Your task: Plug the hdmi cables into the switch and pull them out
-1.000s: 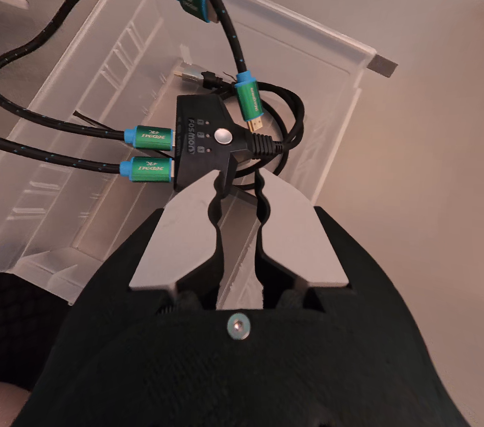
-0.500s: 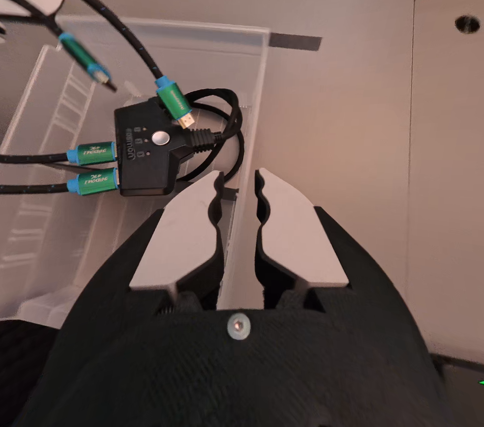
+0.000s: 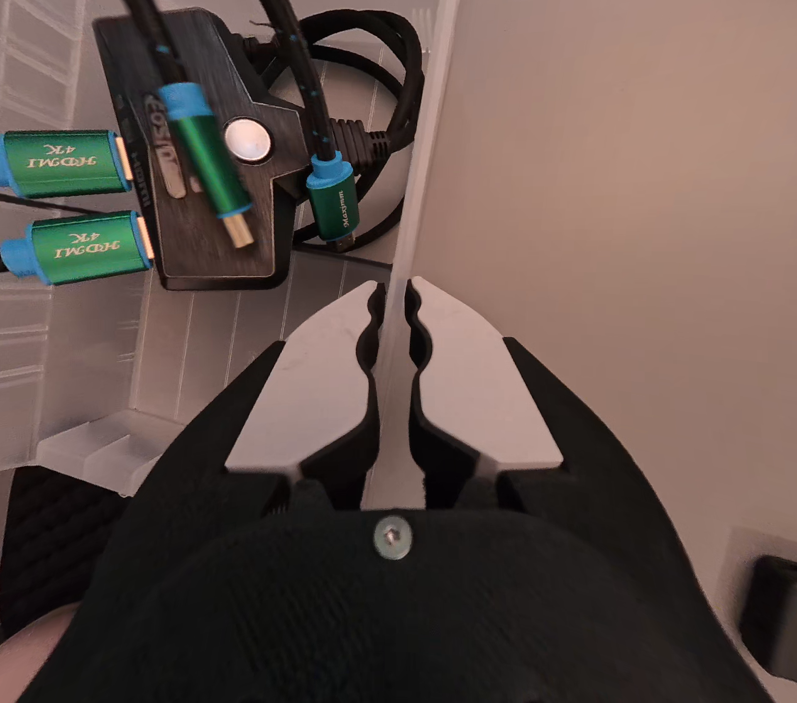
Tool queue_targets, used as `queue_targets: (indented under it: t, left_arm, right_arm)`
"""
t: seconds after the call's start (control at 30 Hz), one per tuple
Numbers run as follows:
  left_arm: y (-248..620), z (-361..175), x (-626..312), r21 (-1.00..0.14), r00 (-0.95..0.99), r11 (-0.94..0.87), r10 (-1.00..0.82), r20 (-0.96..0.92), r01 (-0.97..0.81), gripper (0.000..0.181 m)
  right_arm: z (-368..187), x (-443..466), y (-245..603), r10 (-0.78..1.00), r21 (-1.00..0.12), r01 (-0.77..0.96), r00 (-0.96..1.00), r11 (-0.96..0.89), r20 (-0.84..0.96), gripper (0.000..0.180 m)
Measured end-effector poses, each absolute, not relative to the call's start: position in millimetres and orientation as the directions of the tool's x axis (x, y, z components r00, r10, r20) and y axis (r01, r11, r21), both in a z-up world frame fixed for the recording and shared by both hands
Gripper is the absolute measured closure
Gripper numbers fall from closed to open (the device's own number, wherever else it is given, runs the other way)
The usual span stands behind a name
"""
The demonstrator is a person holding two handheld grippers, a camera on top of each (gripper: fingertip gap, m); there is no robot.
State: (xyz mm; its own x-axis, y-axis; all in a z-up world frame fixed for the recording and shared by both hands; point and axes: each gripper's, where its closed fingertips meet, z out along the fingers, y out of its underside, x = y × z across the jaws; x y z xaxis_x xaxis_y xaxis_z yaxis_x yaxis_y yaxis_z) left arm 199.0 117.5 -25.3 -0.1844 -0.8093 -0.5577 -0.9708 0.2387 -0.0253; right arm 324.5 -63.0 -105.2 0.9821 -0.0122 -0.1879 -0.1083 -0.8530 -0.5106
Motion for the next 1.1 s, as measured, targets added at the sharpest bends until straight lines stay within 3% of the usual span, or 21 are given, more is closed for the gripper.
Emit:
queue_targets:
  t: [0.23, 0.37, 0.5, 0.8, 0.9, 1.1]
  left_arm:
    - [129.7, -57.4, 215.1, -0.007, -0.169, 0.214, -0.791, -0.588, -0.977, 0.176]
    - [138.0, -59.8, 218.6, 0.017, -0.207, 0.266, -0.704, -0.68, -0.964, 0.177]
    - [134.9, -59.0, 221.8, -0.057, -0.166, 0.275, -0.718, -0.676, -0.96, 0.177]
    - [133.8, -58.8, 221.2, -0.106, -0.146, 0.283, -0.739, -0.658, -0.953, 0.177]
    - [131.3, -58.7, 223.2, -0.151, -0.118, 0.27, -0.767, -0.631, -0.951, 0.177]
    - [132.7, -56.8, 220.9, -0.175, -0.1, 0.258, -0.785, -0.611, -0.95, 0.175]
  right_arm:
    - [-101.5, 324.2, -61.4, -0.002, -0.533, -0.114, 0.978, -0.839, -0.207, 0.168]
    - [-59.2, 330.7, -54.6, 0.016, -0.692, -0.11, 0.985, -0.714, -0.173, 0.163]
    - [-29.3, 309.1, -41.2, 0.159, -0.809, -0.034, 0.975, -0.586, -0.156, 0.165]
    - [-63.4, 304.2, -20.0, 0.175, -0.741, 0.025, 0.977, -0.671, -0.126, 0.142]
    - [-59.9, 310.0, -23.8, 0.162, -0.744, 0.052, 0.984, -0.667, -0.076, 0.165]
    - [-49.9, 302.4, -28.1, 0.168, -0.746, -0.007, 0.973, -0.666, -0.16, 0.166]
